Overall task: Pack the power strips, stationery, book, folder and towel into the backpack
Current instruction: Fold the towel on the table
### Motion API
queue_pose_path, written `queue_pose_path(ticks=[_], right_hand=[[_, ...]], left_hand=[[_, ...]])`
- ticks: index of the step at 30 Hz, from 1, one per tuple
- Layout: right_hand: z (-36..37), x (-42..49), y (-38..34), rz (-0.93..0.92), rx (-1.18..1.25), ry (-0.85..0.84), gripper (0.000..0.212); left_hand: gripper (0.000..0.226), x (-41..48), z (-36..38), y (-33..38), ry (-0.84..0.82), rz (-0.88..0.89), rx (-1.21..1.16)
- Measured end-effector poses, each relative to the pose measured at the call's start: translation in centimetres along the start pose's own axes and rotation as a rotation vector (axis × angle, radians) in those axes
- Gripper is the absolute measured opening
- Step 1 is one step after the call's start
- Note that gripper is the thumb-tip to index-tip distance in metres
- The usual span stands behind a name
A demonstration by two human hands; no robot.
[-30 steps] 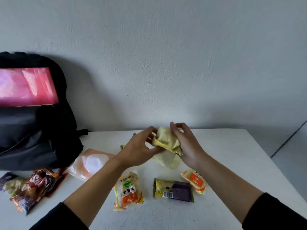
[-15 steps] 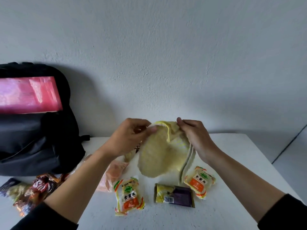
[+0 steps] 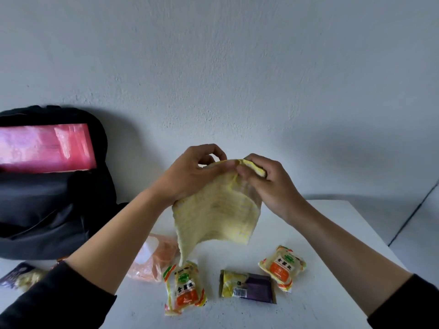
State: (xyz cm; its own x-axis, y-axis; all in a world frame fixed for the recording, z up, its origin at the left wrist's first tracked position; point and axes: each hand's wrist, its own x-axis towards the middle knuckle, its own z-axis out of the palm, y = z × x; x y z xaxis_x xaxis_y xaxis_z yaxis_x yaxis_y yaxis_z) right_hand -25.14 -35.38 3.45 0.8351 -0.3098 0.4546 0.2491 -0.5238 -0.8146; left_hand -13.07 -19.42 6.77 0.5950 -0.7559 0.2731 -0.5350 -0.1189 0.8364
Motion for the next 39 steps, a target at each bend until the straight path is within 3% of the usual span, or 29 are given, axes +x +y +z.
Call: queue_pose_path(ticks=[4,7,10,12,14,16,20,24,27,29,33,36,39], right_hand=[[-1.3,-0.3,0.1,0.13,0.204,-0.049,0.034],[-1.2,-0.6,0.4,0.195,0.294,-0.068,0.053],[-0.8,-0.3,-0.4,0.24,0.415,0.078,0.037],[-0.8,0.0,-1.3,0.225,0.447,0.097,0.029],[-0.9,0.2,-2.1,0.183,0.439,0.094,0.026],[-1.0,0.4,-2.9,0.165,0.444,0.075,0.023],[-1.3,0.4,-3.7,0.101,0.283,0.0,0.019],[-2.0,0.1,-2.9,0.221,0.352,-0.154,0.057],[-1.6,-0.5,-2.5,0.227,0.199,-0.304,0.06],[-1.2,-0.5,-2.7,0.186,0.13,-0.21,0.043],[-1.9,0.5,-2.7,0.189,0.169,0.037,0.006],[-2.1,0.8,-2.4,0.235,0.195,0.105,0.015],[-1.7,0.4,-2.2,0.221,0.14,0.09,0.022]], left_hand=[[0.002,0.1,-1.9,-0.5,-0.016,0.02,0.147],[0.015,0.1,-1.5,-1.0,0.125,0.105,0.405],[0.017,0.1,-0.6,-0.9,0.276,0.218,0.571],[0.006,0.1,0.1,-0.5,0.148,0.176,0.403],[0.019,-0.1,1.0,0.4,-0.046,0.042,0.052],[0.018,-0.2,1.4,1.0,-0.059,0.004,-0.133],[0.014,0.5,1.2,0.8,0.088,0.039,-0.066],[0.021,0.8,1.0,0.4,0.229,0.162,0.056],[0.026,0.8,0.7,0.6,0.089,0.218,0.123],[0.015,0.5,0.9,1.0,-0.041,0.212,0.066],[0.033,-0.6,0.9,1.4,-0.095,0.105,-0.087],[0.034,-0.6,0.7,0.4,-0.118,0.083,0.013],[0.036,0.1,1.0,-1.3,0.046,0.195,0.315]])
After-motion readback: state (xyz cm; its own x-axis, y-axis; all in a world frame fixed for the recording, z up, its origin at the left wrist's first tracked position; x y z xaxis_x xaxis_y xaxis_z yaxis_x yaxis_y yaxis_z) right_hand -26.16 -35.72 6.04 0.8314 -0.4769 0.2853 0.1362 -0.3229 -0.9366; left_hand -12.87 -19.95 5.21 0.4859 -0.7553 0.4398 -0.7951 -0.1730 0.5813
